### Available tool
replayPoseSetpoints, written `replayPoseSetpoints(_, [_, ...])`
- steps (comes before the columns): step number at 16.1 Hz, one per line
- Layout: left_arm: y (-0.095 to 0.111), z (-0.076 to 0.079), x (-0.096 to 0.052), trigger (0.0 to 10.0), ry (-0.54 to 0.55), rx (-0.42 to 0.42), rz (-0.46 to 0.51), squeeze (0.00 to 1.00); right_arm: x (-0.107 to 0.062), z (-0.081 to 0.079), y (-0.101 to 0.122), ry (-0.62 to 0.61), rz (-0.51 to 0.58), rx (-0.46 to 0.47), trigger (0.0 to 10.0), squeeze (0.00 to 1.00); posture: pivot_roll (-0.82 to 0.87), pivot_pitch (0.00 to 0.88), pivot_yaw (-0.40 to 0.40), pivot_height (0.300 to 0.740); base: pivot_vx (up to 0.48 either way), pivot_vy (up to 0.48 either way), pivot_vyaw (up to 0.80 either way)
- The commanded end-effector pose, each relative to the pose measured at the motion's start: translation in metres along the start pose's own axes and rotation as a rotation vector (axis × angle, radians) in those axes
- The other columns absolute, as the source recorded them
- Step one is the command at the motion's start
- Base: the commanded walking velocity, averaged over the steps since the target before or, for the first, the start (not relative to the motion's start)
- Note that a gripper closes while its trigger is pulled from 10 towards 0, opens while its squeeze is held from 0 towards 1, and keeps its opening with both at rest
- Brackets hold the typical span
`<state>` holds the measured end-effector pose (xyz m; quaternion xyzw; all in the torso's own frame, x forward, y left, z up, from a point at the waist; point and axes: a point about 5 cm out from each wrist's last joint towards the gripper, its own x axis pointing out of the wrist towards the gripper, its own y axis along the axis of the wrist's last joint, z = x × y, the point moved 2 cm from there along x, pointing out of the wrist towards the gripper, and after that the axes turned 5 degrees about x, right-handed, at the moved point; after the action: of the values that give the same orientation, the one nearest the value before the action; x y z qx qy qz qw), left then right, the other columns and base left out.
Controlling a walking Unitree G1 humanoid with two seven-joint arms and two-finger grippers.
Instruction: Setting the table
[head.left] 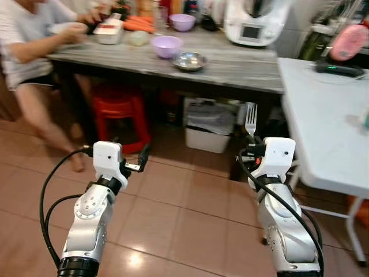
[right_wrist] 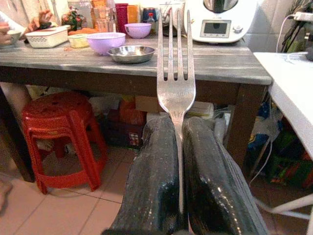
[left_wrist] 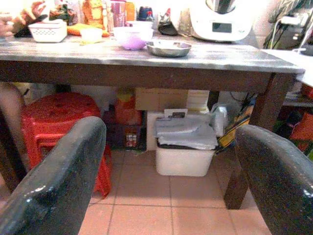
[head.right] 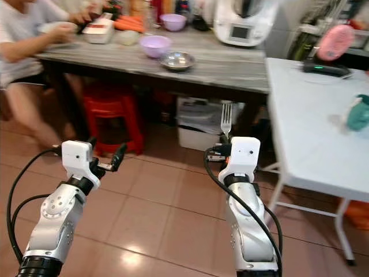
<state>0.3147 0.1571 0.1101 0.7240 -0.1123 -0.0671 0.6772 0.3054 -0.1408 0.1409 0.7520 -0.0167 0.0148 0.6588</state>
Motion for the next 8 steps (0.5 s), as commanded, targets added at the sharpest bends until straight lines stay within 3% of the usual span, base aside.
replayPoseSetpoints(1, [0.0011,0.0091,0.0024,10.0,-0.019,-0.007,0.004,0.0,-0.0011,0.0099,0.0066,-0.026,0.028,-0.016,10.0,0.0,-0.02,0.043,-0.031,0.74,0.0,0.0,0.0])
replayPoseSetpoints(7, [0.0026,0.0136,0.0001,10.0,-0.079,-0.013,0.016,0.0,-0.0013,0.0082,0.0083,-0.022,0.04,-0.026,10.0,0.0,-0.02,0.043,-0.028,0.74,0.0,0.0,0.0])
replayPoseSetpoints(8, [0.0029,0.0139,0.0001,10.0,-0.085,-0.015,0.018,0.0,-0.0015,0.0078,0.0083,-0.02,0.042,-0.027,10.0,0.0,-0.02,0.043,-0.027,0.74,0.319,0.0,0.0])
